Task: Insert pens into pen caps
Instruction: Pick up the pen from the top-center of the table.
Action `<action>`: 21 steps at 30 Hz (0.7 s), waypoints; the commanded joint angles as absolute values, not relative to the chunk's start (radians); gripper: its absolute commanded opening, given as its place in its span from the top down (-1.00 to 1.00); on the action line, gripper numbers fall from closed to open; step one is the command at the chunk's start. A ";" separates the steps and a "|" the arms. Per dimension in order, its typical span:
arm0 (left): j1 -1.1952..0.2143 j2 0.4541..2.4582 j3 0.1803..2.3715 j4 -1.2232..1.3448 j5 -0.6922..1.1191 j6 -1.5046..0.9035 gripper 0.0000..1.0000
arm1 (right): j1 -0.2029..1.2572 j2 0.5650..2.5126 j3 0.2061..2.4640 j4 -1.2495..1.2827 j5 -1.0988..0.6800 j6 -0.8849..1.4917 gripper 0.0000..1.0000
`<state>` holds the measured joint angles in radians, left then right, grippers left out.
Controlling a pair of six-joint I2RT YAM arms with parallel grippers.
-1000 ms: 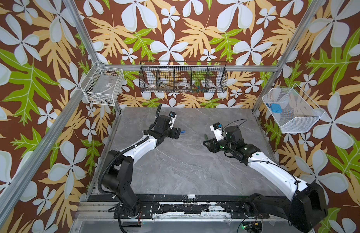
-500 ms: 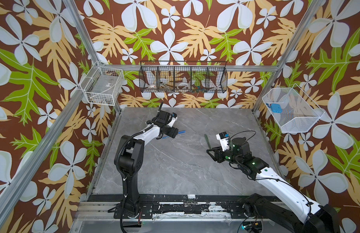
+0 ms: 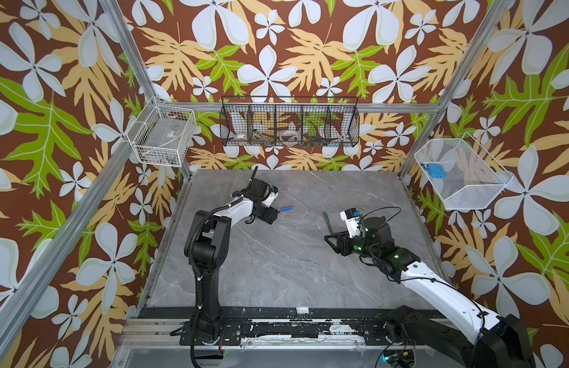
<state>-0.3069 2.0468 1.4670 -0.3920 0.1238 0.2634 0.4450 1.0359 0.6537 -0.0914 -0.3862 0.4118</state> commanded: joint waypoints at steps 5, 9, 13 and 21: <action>-0.302 2.096 1.504 -0.399 0.097 0.279 -0.63 | 0.445 1.036 0.638 -0.040 -0.384 0.426 -0.07; -0.301 2.119 1.515 -0.411 0.100 0.286 -0.64 | 0.446 1.040 0.637 -0.037 -0.385 0.423 -0.07; -0.300 2.133 1.531 -0.427 0.102 0.290 -0.66 | 0.445 1.040 0.635 -0.030 -0.386 0.425 -0.07; -0.300 2.192 1.595 -0.489 0.090 0.301 -0.65 | 0.445 1.042 0.628 -0.019 -0.391 0.431 -0.07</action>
